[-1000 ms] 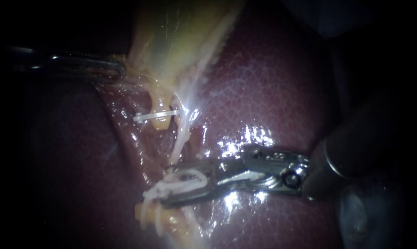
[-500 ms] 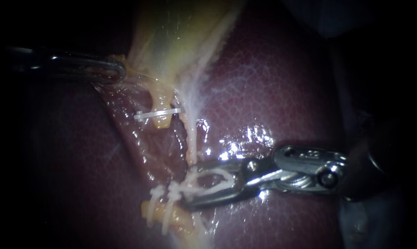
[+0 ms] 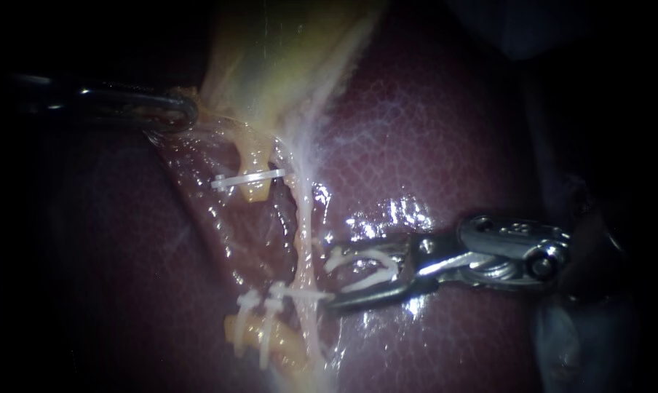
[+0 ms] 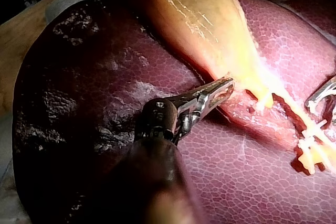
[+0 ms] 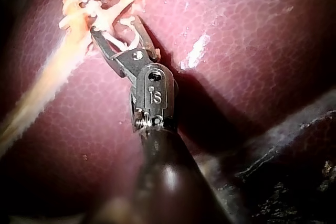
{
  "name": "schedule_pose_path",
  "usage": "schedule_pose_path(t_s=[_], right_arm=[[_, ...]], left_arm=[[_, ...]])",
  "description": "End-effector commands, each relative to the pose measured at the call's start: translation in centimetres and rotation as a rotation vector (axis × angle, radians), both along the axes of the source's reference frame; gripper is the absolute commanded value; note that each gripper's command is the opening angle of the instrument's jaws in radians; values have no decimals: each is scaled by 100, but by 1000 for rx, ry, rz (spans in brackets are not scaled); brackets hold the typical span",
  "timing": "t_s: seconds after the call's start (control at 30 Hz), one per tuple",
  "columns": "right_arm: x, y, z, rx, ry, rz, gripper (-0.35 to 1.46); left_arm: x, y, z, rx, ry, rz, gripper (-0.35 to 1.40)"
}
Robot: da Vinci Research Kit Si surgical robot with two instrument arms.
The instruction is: Clipping second clip right tube
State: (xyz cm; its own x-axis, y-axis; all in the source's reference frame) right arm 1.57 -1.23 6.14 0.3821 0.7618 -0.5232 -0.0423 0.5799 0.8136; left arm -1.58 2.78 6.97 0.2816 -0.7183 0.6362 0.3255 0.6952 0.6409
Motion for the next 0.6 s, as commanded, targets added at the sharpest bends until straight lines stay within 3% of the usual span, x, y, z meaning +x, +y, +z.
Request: schedule_pose_path(t_s=[0.03, 0.4, 0.6], right_arm=[[-1, 1, 2, 8, -3, 1, 50], [10, -2, 34, 54, -19, 9, 50], [33, -9, 48, 103, 19, 21, 50]], left_arm=[[0, 0, 0, 0, 0, 0, -35], [0, 0, 0, 0, 0, 0, -35], [-1, 0, 0, 0, 0, 0, -35]])
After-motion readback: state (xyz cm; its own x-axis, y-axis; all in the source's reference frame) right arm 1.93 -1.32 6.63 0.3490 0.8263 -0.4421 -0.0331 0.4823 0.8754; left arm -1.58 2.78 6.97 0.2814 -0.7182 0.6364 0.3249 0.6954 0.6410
